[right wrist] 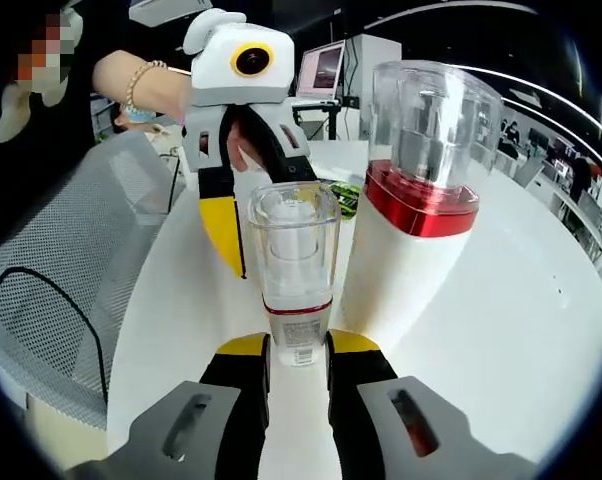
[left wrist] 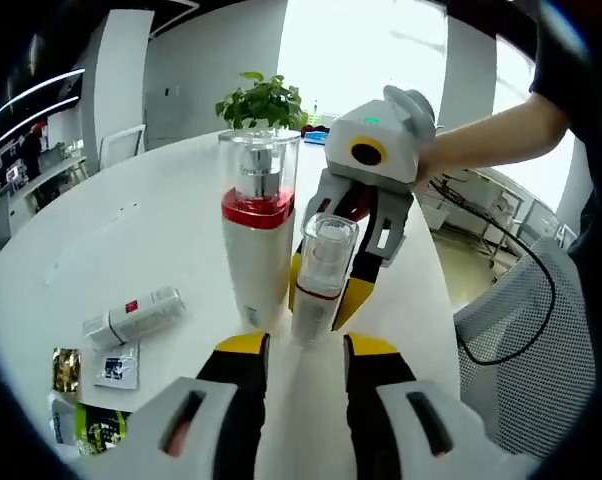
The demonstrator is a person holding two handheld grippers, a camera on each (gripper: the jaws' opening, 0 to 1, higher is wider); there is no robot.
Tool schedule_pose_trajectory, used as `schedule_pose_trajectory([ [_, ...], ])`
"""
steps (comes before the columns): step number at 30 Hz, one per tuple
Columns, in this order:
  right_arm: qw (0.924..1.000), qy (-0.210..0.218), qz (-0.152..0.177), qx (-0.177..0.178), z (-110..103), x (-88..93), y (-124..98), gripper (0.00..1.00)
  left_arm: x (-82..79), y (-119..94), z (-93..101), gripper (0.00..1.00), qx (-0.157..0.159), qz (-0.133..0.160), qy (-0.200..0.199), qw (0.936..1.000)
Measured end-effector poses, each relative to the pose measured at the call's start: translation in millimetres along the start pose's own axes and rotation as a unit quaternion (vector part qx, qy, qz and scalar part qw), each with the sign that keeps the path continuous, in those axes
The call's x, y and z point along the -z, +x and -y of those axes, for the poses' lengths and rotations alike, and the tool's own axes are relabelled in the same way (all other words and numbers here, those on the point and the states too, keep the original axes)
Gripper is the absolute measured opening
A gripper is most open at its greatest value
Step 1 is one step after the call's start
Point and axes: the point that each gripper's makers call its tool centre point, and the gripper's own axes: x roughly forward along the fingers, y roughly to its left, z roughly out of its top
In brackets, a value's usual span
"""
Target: Arrange the skincare products in the storage area until every visible bottle or jar stands upright without overlapping.
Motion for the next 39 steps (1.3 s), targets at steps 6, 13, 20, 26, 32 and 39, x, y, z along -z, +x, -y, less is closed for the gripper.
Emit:
schedule_pose_trajectory([
  [6,1.0000,0.004,-0.002,0.002,-1.3,0.6,-0.9,0.23,1.7,-3.9,-1.5,0.25,-0.004,-0.002,-0.001,1.0000],
  [13,0.9998,0.013,-0.010,0.015,-2.2,3.6,-7.5,0.28,2.1,-8.6,-0.9,0.28,-0.009,-0.002,-0.004,0.9999],
  [20,0.9989,0.029,-0.015,0.032,-8.7,8.2,-13.8,0.34,6.0,-16.2,-2.3,0.35,-0.022,-0.003,-0.018,0.9996],
  [26,0.9978,0.039,-0.022,0.048,-13.9,10.9,-17.9,0.40,12.3,-25.1,-5.3,0.42,-0.037,-0.006,-0.037,0.9986],
  [32,0.9958,0.054,-0.019,0.072,-18.5,8.0,-21.8,0.47,13.8,-35.6,-6.0,0.49,-0.053,0.001,-0.065,0.9965],
  [39,0.9921,0.077,-0.012,0.098,-22.8,6.7,-23.0,0.58,20.0,-51.0,-1.6,0.57,-0.070,0.001,-0.080,0.9943],
])
